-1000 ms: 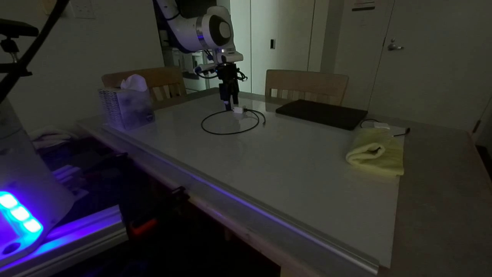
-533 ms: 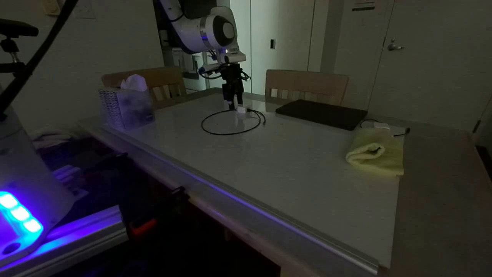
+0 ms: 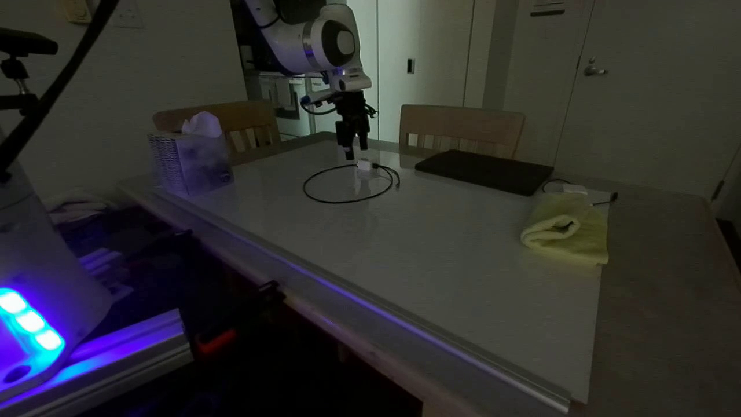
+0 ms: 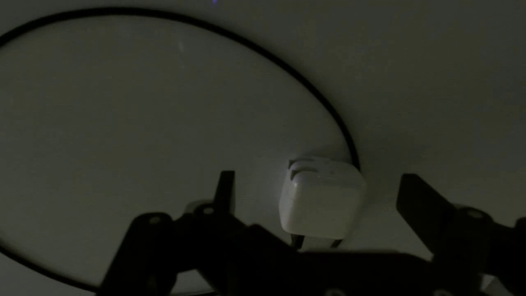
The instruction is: Straighten the cable
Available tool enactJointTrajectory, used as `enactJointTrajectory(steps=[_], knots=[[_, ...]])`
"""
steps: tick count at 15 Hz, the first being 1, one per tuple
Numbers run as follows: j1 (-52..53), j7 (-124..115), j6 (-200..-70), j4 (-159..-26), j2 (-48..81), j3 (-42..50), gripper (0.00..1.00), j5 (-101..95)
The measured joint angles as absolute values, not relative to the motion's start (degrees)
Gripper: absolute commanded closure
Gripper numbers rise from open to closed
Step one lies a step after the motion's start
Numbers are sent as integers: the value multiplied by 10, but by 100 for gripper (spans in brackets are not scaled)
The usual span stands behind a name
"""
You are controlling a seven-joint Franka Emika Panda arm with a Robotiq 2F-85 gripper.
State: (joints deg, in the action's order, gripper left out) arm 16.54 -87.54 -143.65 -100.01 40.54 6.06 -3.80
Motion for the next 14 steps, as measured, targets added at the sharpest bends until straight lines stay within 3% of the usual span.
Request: enactJointTrajectory(steps=[8, 10, 14], knots=[[167, -917, -1437, -985, 431, 83, 0, -40], [167, -929, -1437, -985, 434, 86, 26, -40], [167, -950, -1437, -985, 435, 86, 54, -39]])
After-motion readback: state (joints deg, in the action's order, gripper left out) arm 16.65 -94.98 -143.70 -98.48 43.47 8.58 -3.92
